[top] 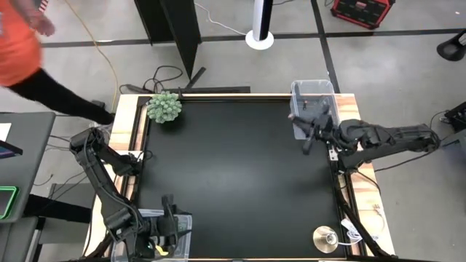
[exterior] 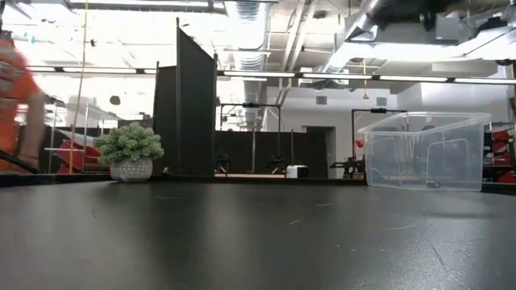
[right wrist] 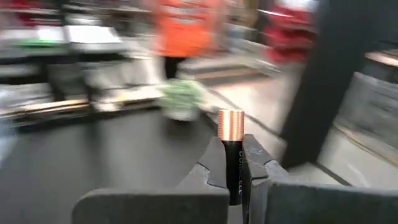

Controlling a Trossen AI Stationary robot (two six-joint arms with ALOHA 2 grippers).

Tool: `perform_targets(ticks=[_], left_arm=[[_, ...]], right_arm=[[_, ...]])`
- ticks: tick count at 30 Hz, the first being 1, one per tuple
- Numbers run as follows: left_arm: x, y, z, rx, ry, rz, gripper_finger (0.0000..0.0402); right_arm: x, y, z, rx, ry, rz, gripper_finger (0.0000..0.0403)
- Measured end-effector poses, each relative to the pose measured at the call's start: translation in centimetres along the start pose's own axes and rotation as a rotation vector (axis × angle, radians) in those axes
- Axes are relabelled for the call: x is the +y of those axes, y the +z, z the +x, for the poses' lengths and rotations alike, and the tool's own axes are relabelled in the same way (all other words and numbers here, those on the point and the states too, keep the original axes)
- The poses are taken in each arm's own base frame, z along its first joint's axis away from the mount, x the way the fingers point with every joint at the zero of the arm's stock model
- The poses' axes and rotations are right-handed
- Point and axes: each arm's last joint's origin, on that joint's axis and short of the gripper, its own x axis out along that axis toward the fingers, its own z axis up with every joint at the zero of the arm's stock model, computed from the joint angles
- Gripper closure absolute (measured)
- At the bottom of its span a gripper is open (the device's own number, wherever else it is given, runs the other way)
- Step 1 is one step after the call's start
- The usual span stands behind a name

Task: Sort batteries
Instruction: Put the black battery into the top transparent bin, then move the transparent bins to the center

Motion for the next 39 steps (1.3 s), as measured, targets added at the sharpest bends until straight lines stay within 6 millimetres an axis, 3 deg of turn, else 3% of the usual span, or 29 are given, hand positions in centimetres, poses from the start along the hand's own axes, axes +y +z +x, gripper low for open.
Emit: perform_targets(ticks=[8,19,23,32,39], left_arm=[[0.9,0.7,1.2,-0.003,0.051,-0.024,0.0176],[1.7,1.2,2.2,0.001,0.088,-0.049,0.0176],[1.7,1.2,2.2,0.001,0.088,-0.050,0.0176],[1.7,1.2,2.2,0.000,0.087,-0.066,0.0176],[1.7,1.2,2.2,-0.001,0.087,-0.107,0.0176]], right_arm=[[-1.9,-1.5,0.3,0.059,-0.505,0.085,0.0399],[-3.2,-3.8,2.9,0.203,-0.785,0.023,0.0394],[-3.4,-4.4,3.8,0.252,-0.814,-0.006,0.0345],[-3.6,-4.7,4.3,0.272,-0.832,-0.015,0.0186],[-3.2,-5.0,4.3,0.383,-0.587,0.028,0.0162]])
